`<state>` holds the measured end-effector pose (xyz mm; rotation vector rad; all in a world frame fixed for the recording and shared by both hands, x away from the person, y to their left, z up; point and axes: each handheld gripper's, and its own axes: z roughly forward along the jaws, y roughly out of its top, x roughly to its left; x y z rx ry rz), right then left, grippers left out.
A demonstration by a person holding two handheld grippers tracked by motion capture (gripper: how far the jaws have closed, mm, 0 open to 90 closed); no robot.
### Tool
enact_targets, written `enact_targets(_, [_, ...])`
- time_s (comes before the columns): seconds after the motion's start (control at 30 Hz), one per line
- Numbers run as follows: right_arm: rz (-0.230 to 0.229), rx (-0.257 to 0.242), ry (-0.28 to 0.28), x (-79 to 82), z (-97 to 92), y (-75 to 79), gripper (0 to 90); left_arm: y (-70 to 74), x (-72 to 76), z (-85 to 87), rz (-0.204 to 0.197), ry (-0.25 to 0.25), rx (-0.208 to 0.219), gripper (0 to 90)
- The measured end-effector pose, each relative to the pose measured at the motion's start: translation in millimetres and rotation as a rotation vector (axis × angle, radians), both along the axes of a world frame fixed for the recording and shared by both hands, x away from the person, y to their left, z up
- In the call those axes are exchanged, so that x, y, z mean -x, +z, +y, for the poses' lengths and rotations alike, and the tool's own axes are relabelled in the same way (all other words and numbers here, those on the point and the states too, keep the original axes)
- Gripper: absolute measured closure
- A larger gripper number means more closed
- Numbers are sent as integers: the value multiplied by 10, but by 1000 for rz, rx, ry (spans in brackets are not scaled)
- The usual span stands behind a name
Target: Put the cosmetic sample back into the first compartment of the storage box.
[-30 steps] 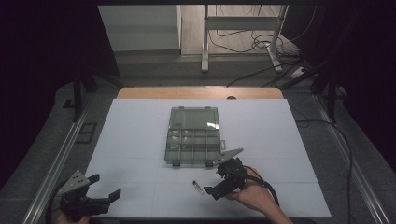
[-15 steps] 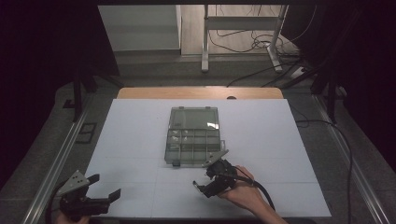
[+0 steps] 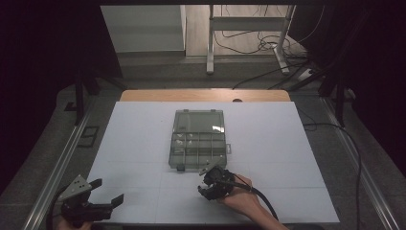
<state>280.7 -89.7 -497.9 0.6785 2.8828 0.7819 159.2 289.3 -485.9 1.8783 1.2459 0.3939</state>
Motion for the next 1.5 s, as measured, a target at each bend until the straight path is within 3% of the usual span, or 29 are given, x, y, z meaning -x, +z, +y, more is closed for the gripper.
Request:
enact_targets(0.2, [15, 26, 20, 18, 51, -63, 686, 0, 1, 3, -1, 0, 1, 8])
enact_targets(0.37, [-12, 70, 44, 47, 68, -122, 797, 1, 4, 3, -3, -1, 0, 8])
enact_targets(0.53, [-7, 68, 42, 50, 59, -116, 805, 0, 5, 3, -3, -2, 4, 8])
enact_targets(0.8, [10, -8, 18, 5, 6, -35, 806, 0, 0, 0, 0, -7, 0, 9])
enact_targets(1.5, [-27, -146, -27, -145, -95, 229, 806, -3, -13, -12, 13, -6, -10, 11])
